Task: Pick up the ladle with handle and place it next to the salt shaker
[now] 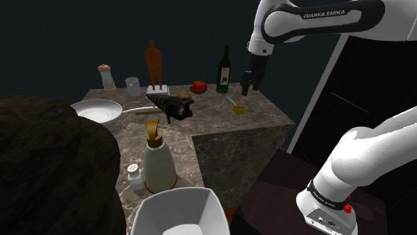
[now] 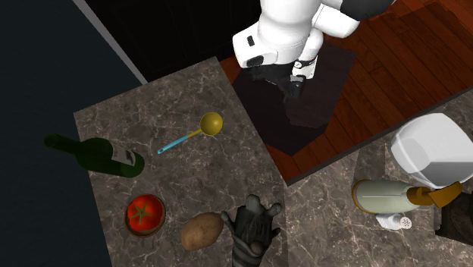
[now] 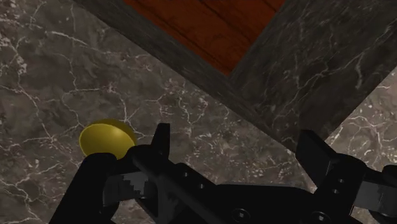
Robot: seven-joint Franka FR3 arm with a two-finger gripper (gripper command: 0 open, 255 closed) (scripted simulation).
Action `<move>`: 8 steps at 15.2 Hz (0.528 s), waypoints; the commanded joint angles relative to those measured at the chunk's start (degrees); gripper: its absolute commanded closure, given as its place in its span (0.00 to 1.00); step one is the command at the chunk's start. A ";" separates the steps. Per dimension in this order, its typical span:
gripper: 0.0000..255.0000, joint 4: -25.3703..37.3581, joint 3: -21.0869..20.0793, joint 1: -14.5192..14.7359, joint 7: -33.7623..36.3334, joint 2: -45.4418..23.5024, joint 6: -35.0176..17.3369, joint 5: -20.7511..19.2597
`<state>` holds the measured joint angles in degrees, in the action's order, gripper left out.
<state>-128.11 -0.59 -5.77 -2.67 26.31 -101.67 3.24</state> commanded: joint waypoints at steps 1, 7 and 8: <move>0.00 0.98 0.82 -0.98 1.05 -3.67 -2.55 0.31; 0.00 5.08 3.46 -3.53 3.69 -14.46 -8.54 1.89; 0.00 5.90 3.91 -3.94 4.06 -16.27 -9.40 2.26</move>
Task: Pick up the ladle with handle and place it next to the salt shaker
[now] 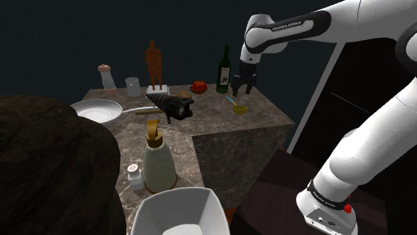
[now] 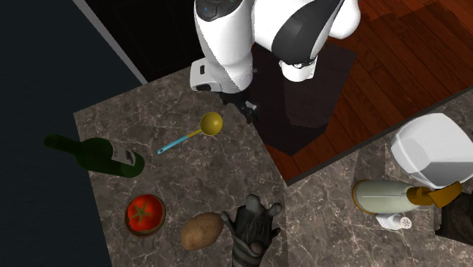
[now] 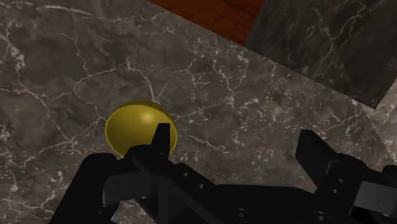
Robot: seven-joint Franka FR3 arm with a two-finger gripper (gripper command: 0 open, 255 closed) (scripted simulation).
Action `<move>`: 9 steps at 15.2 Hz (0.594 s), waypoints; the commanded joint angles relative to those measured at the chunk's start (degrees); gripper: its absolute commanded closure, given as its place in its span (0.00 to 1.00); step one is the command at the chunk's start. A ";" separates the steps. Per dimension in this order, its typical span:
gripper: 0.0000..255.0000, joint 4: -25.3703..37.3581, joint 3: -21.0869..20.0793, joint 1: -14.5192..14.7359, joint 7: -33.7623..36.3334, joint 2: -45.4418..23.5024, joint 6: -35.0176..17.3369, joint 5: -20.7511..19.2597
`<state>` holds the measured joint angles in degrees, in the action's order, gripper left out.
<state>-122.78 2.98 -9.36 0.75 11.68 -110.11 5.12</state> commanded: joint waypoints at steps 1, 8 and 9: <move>0.00 1.43 0.80 -0.74 0.99 -3.45 -1.78 0.78; 0.00 8.35 3.88 -3.66 2.92 -16.10 -6.37 4.55; 0.00 9.46 4.28 -4.12 3.13 -17.91 -6.87 5.21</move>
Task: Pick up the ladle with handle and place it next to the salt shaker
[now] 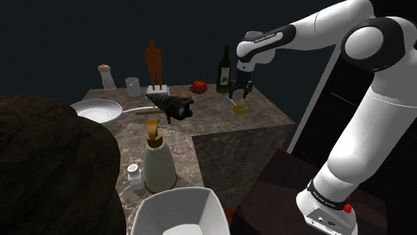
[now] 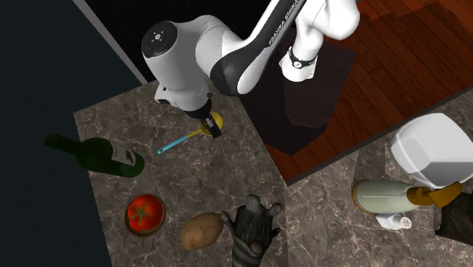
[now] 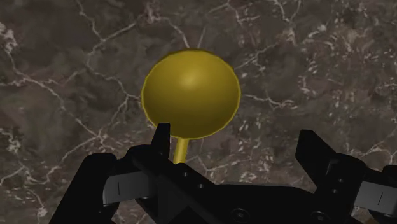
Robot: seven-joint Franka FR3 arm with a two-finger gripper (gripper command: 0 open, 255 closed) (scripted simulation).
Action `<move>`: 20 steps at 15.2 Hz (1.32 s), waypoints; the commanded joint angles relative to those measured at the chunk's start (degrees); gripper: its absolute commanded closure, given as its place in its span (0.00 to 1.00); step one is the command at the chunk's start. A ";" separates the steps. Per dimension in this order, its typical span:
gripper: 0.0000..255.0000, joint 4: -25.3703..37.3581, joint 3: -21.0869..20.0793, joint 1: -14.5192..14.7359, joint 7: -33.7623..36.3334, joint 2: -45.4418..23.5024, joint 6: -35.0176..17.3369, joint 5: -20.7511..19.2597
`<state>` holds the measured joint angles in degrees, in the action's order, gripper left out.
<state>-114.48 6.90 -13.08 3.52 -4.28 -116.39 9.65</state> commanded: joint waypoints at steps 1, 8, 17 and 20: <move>0.00 2.30 0.74 -0.88 0.58 -3.75 -1.05 1.37; 0.00 5.75 1.75 -2.75 1.09 -11.47 -4.47 4.55; 0.00 4.22 1.39 -2.56 0.66 -13.00 -7.51 5.23; 0.00 4.22 1.40 -2.56 0.67 -12.99 -7.50 5.22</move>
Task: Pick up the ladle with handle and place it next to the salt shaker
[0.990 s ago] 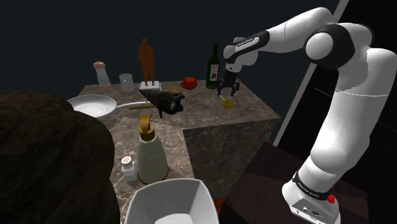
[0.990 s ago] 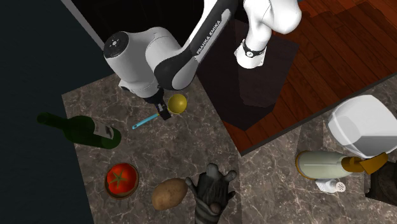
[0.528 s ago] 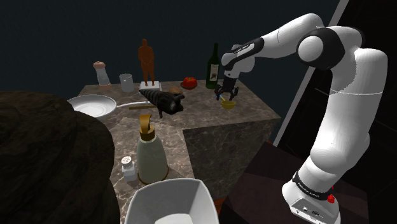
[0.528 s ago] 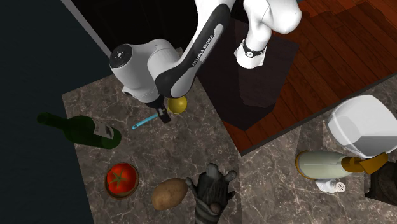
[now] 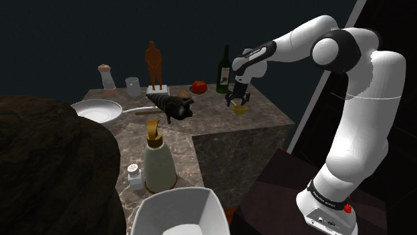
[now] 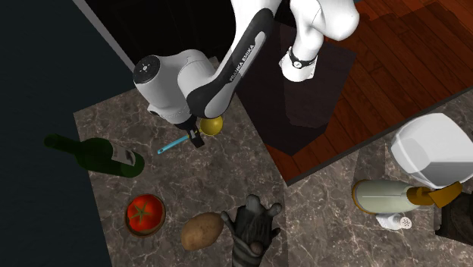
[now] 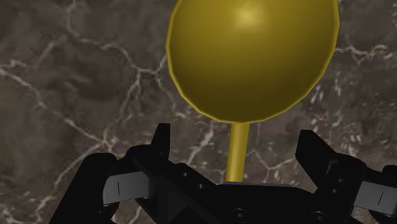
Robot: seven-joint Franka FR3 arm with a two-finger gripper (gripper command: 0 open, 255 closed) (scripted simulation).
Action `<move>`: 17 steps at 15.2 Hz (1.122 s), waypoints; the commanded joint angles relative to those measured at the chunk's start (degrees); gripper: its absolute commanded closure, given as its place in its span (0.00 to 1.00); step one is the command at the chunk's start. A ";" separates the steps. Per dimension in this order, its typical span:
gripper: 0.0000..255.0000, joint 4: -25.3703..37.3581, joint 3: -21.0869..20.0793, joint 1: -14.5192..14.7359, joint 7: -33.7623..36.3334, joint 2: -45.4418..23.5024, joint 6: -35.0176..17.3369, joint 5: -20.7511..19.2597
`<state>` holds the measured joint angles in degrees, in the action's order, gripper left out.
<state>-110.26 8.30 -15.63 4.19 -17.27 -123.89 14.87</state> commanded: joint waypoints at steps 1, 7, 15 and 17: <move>1.00 0.00 0.00 0.00 0.00 0.00 0.00 0.00; 1.00 -0.02 -0.01 0.02 0.02 -0.02 -0.05 0.01; 1.00 1.40 0.24 0.09 0.90 1.89 3.18 -0.77; 1.00 2.05 0.32 0.11 1.25 2.58 4.48 -1.05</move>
<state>-108.61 8.57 -15.54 5.23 -15.04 -120.15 13.97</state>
